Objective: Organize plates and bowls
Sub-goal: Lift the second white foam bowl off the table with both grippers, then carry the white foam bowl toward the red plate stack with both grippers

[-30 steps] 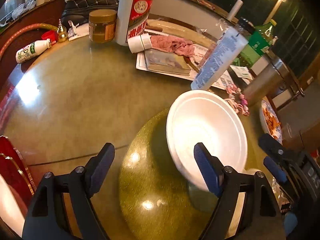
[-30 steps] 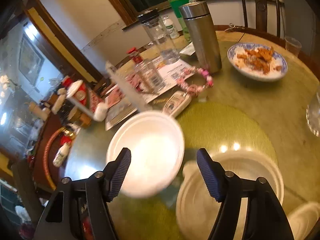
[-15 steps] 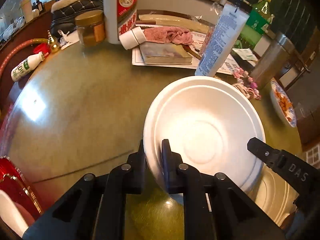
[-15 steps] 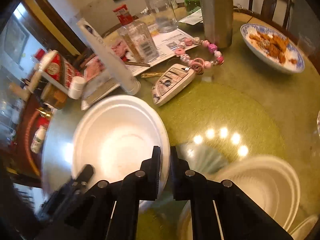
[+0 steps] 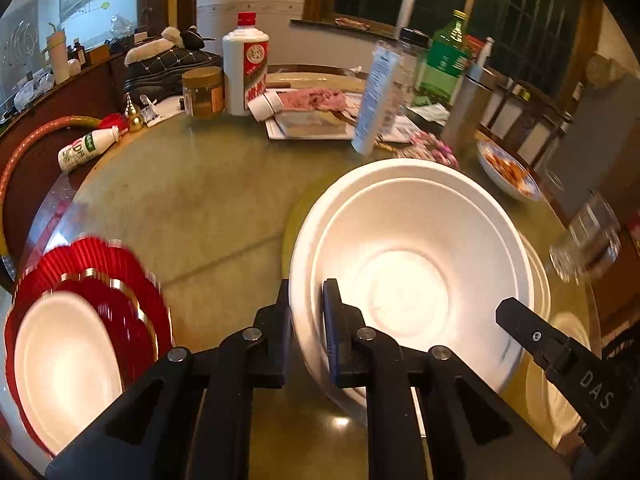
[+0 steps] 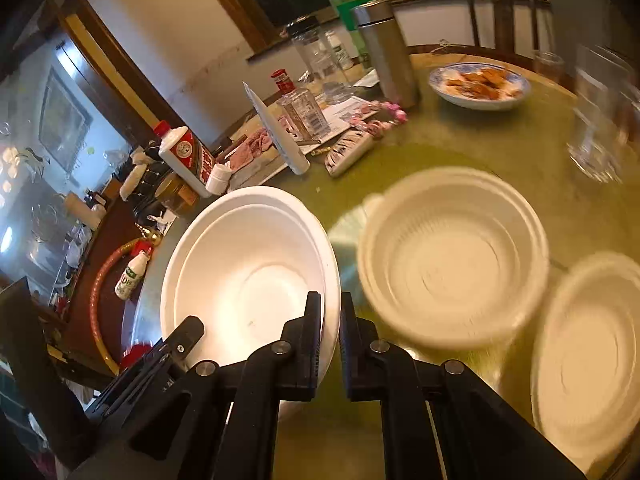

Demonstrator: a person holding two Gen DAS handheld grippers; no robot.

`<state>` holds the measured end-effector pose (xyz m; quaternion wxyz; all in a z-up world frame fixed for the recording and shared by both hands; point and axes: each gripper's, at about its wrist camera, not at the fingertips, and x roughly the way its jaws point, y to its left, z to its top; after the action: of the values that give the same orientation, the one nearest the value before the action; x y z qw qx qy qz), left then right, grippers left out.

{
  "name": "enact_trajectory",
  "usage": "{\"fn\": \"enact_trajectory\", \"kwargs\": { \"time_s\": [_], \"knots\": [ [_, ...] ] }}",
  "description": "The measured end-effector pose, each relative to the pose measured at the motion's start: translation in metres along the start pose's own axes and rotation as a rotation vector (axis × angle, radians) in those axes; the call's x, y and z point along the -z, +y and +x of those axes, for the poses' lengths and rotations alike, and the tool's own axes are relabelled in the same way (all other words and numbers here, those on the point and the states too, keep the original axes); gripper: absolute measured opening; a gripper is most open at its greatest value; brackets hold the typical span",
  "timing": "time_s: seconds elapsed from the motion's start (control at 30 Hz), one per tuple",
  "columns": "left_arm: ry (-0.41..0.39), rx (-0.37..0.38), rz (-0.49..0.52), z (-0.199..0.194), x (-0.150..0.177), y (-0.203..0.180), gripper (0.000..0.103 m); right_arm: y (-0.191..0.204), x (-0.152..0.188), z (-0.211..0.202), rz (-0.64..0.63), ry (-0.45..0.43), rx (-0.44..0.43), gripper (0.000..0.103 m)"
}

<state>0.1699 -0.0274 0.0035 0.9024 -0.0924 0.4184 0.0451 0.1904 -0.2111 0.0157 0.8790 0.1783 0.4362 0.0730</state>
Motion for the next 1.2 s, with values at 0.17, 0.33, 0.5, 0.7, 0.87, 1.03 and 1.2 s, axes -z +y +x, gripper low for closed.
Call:
{"fn": "enact_trajectory", "kwargs": {
  "time_s": [0.17,0.33,0.5,0.7,0.87,1.03,1.2],
  "knots": [
    [-0.028,0.017,0.041,-0.017,0.037,0.002,0.012,-0.012,0.048,-0.023,0.025,-0.046,0.003,0.008],
    [-0.043,0.029,0.076,-0.024,0.063,0.003,0.013,-0.018,0.084,-0.040,0.032,-0.099,0.013,0.008],
    [-0.088,0.025,0.102,-0.025,0.077,0.003,0.013,-0.022,0.107,-0.044,0.026,-0.163,0.023,0.008],
    [-0.111,0.048,0.084,-0.019,0.079,0.007,0.013,-0.019,0.111,-0.039,-0.005,-0.207,0.051,0.008],
    [-0.135,0.068,0.073,-0.019,0.079,0.009,0.013,-0.017,0.112,-0.039,-0.022,-0.241,0.056,0.008],
    [-0.161,0.088,0.082,-0.025,0.082,0.009,0.013,-0.018,0.114,-0.045,-0.028,-0.284,0.051,0.008],
    [-0.157,0.102,0.073,-0.024,0.082,0.011,0.013,-0.018,0.114,-0.047,-0.029,-0.301,0.045,0.008]
  ]
}}
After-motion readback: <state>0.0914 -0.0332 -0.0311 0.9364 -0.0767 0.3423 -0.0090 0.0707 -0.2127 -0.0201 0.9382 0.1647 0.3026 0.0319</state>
